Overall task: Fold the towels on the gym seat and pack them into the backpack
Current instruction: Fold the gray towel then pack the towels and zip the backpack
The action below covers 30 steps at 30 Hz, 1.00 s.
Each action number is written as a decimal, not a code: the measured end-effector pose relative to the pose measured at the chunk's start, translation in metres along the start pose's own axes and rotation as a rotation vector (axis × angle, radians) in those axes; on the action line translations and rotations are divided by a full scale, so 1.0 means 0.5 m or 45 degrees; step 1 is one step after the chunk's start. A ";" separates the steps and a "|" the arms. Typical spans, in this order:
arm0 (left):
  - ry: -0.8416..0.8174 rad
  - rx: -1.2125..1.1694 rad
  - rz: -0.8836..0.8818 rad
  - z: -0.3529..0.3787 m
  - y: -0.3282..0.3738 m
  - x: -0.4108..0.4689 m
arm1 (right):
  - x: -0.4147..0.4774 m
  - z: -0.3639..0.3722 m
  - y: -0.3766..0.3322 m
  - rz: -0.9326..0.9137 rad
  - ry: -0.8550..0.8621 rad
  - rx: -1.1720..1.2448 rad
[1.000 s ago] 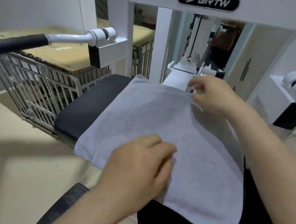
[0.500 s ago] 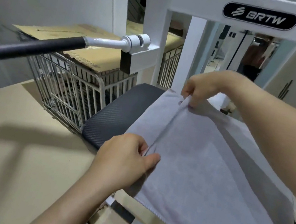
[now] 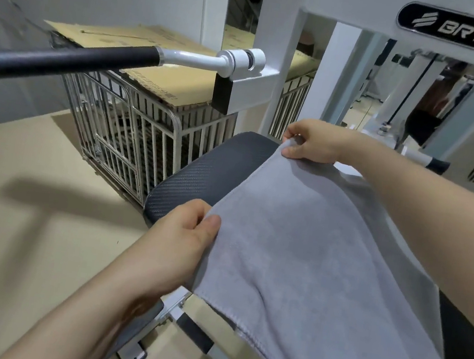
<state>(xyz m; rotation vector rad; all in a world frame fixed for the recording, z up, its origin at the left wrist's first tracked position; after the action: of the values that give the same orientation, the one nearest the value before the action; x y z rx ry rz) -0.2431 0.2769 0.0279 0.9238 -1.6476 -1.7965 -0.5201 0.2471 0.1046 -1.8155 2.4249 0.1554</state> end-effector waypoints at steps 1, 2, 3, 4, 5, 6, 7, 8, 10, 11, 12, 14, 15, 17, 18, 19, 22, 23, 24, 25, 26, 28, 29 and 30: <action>0.036 -0.025 -0.008 -0.004 -0.005 -0.002 | 0.001 0.003 -0.007 -0.027 0.033 -0.072; 0.061 -0.046 -0.015 -0.009 -0.009 -0.004 | 0.003 0.006 -0.010 -0.044 0.045 -0.113; 0.073 -0.057 -0.020 -0.014 -0.011 -0.006 | 0.005 0.009 -0.013 -0.055 0.048 -0.145; 0.070 -0.048 -0.022 -0.018 -0.012 -0.008 | 0.007 0.012 -0.015 -0.061 0.046 -0.172; 0.061 -0.019 -0.020 -0.021 -0.012 -0.011 | 0.009 0.014 -0.015 -0.063 0.036 -0.191; 0.065 0.038 -0.009 -0.026 -0.014 -0.013 | 0.011 0.016 -0.016 -0.065 0.030 -0.202; 0.096 0.129 0.011 -0.031 -0.015 -0.014 | 0.011 0.016 -0.016 -0.063 0.032 -0.201; 0.158 0.255 0.044 -0.035 -0.013 -0.015 | 0.010 0.015 -0.015 -0.052 0.035 -0.183; 0.302 0.588 0.147 -0.046 -0.010 -0.022 | 0.009 0.013 -0.006 -0.020 0.030 -0.125; 0.373 0.754 0.199 -0.050 -0.010 -0.029 | 0.008 0.012 -0.001 -0.006 0.007 -0.107; 0.410 0.919 0.244 -0.053 -0.013 -0.036 | 0.007 0.010 0.003 0.005 -0.023 -0.102; 0.396 1.174 0.337 -0.045 -0.023 -0.047 | 0.002 0.004 0.001 0.017 -0.058 -0.107; 0.364 1.204 0.362 -0.038 -0.025 -0.052 | 0.001 0.000 -0.003 0.023 -0.044 -0.117; 0.298 0.954 0.348 -0.029 -0.026 -0.054 | 0.004 -0.008 -0.010 0.037 0.013 -0.173; 0.265 0.735 0.303 -0.027 -0.025 -0.054 | 0.006 -0.012 -0.016 0.047 0.019 -0.207; 0.243 0.514 0.238 -0.028 -0.025 -0.052 | 0.008 -0.015 -0.022 0.055 0.007 -0.244; 0.169 -0.015 0.032 -0.041 -0.026 -0.039 | 0.017 -0.028 -0.023 0.076 -0.093 -0.374; 0.117 -0.127 -0.018 -0.051 -0.022 -0.033 | 0.018 -0.034 -0.020 0.088 -0.134 -0.380; 0.067 -0.178 -0.051 -0.061 -0.016 -0.025 | 0.020 -0.040 -0.016 0.105 -0.169 -0.343; 0.027 -0.161 -0.067 -0.073 -0.010 -0.013 | 0.023 -0.044 -0.008 0.132 -0.203 -0.241; -0.014 -0.075 -0.071 -0.083 -0.004 -0.001 | 0.025 -0.048 0.001 0.166 -0.237 -0.071; -0.093 0.171 -0.031 -0.097 0.013 0.018 | 0.024 -0.056 0.020 0.228 -0.317 0.321; -0.121 0.230 0.006 -0.102 0.021 0.026 | 0.022 -0.059 0.031 0.251 -0.358 0.491; -0.134 0.213 0.051 -0.107 0.033 0.039 | 0.020 -0.066 0.042 0.265 -0.369 0.635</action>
<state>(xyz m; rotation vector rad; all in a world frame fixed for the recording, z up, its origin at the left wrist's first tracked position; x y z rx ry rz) -0.2147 0.2263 0.0403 0.8733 -1.8927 -1.7271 -0.5440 0.2387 0.1360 -1.2366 2.1877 -0.1494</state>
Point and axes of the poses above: each hand's wrist, its own x-axis towards the middle knuckle, its own z-axis out of the palm, y = z × x, the point moved 2 cm from there along x, towards the middle knuckle, and after that the axes turned 14 degrees about -x, right-handed, at the moved point
